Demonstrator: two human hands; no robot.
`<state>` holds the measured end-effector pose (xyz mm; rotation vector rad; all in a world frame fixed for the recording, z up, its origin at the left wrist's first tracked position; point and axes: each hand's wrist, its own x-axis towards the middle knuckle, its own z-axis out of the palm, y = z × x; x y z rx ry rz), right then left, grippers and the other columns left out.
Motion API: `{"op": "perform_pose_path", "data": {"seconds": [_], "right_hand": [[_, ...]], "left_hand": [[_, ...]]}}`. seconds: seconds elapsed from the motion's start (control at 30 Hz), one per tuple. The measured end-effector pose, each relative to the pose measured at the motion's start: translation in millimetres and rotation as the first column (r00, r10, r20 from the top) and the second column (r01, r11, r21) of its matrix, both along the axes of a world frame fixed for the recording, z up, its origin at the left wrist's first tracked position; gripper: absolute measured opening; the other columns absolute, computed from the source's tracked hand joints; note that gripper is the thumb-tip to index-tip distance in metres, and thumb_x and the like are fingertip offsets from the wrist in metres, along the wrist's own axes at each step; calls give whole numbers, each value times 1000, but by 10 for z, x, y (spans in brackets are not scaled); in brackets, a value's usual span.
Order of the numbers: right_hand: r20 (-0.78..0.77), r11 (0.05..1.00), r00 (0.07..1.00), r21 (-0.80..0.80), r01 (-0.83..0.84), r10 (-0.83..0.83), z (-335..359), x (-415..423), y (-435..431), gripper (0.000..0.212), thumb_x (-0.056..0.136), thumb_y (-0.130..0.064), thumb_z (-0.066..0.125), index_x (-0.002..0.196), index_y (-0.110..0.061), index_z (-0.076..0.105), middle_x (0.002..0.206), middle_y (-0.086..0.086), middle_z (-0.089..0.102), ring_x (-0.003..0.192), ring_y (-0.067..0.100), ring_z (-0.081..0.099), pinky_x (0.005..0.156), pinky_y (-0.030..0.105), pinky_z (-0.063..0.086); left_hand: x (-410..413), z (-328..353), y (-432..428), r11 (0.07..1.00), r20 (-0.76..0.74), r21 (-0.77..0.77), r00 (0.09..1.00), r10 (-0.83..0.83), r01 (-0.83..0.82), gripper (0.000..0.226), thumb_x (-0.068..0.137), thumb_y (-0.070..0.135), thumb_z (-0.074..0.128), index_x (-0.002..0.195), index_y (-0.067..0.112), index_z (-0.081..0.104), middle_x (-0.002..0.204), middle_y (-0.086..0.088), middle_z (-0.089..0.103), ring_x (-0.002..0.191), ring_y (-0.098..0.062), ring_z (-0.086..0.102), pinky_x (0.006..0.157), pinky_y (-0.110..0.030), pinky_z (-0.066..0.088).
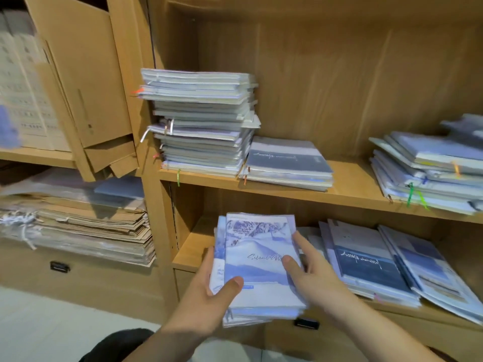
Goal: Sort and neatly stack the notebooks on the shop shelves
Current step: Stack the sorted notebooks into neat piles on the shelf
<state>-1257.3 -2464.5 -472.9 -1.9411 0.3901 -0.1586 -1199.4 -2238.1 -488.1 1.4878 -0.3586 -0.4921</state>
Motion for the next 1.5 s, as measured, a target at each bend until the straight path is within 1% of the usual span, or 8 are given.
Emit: {"op": "perform_pose_path", "data": {"seconds": [0.2, 0.4, 0.63, 0.87, 1.0, 1.17, 1.3, 1.5], "right_hand": [[32, 972, 999, -235, -10, 18, 779, -581, -7, 73, 106, -42, 45, 164, -32, 1, 164, -22, 8, 153, 8, 16, 115, 23, 21], [131, 960, 981, -222, 171, -144, 1727, -997, -383, 53, 99, -40, 53, 147, -22, 38, 144, 1, 56, 91, 16, 66, 75, 25, 49], [288, 909, 889, -117, 401, -355, 2441, -1252, -1076, 61, 92, -41, 67, 147, -27, 45, 123, 2, 69, 99, 13, 71, 75, 22, 51], [259, 865, 854, -106, 490, -452, 2990, -1303, -2010, 57, 82, -33, 80, 126, -4, 59, 111, 12, 68, 93, 27, 68, 72, 33, 46], [347, 745, 757, -199, 636, -554, 3256, -1366, -2489, 40, 81, -24, 79, 71, -18, 42, 62, -4, 38, 49, 11, 35, 48, 20, 28], [397, 452, 681, -530, 717, -615, 3300, -1526, -2890, 67, 95, -44, 64, 149, -12, 43, 142, 12, 53, 123, 33, 57, 93, 41, 52], [381, 226, 841, -844, 486, -383, 2832, -1598, -2880, 28, 99, -45, 50, 112, -30, 70, 107, -3, 65, 103, 22, 62, 80, 42, 55], [272, 95, 925, -947, 305, -266, 2584, -1729, -3158, 50, 98, -50, 53, 146, -35, 49, 132, -8, 62, 120, 19, 60, 88, 39, 55]], "left_hand": [[-416, 680, -15, 1000, 285, 8, 958, -21, 19, 62, 97, 25, 66, 142, 57, 37, 108, 47, 63, 98, 21, 61, 67, -2, 49], [-650, 1517, -483, 993, 405, -49, 911, -80, 109, 42, 96, 25, 64, 129, 50, 57, 110, 28, 73, 97, 4, 71, 74, -18, 53], [-697, 2271, -1394, 971, 510, -79, 846, -153, 224, 53, 94, 20, 63, 85, 72, 64, 87, 39, 70, 81, 16, 67, 60, -4, 47], [-568, 2745, -2676, 950, 508, -146, 845, -169, 277, 25, 90, 16, 65, 110, 28, 74, 100, 8, 79, 88, -13, 76, 66, -23, 57], [-569, 2985, -3398, 950, 527, -207, 845, -92, 232, 21, 85, 15, 70, 68, 27, 73, 59, 17, 65, 48, -3, 55, 45, -12, 39], [-645, 2966, -4145, 968, 519, -175, 852, -66, 182, 33, 88, 31, 76, 69, 19, 51, 61, 13, 46, 57, -8, 40, 52, -24, 30], [-695, 2623, -4277, 916, 580, 21, 741, -338, 400, 22, 87, 29, 81, 93, 24, 60, 87, 19, 71, 72, 9, 62, 66, -14, 47], [-611, 2633, -4427, 969, 721, 109, 653, -232, 223, 22, 84, 40, 82, 91, 22, 73, 78, 15, 69, 74, -2, 62, 65, -24, 49]]}}
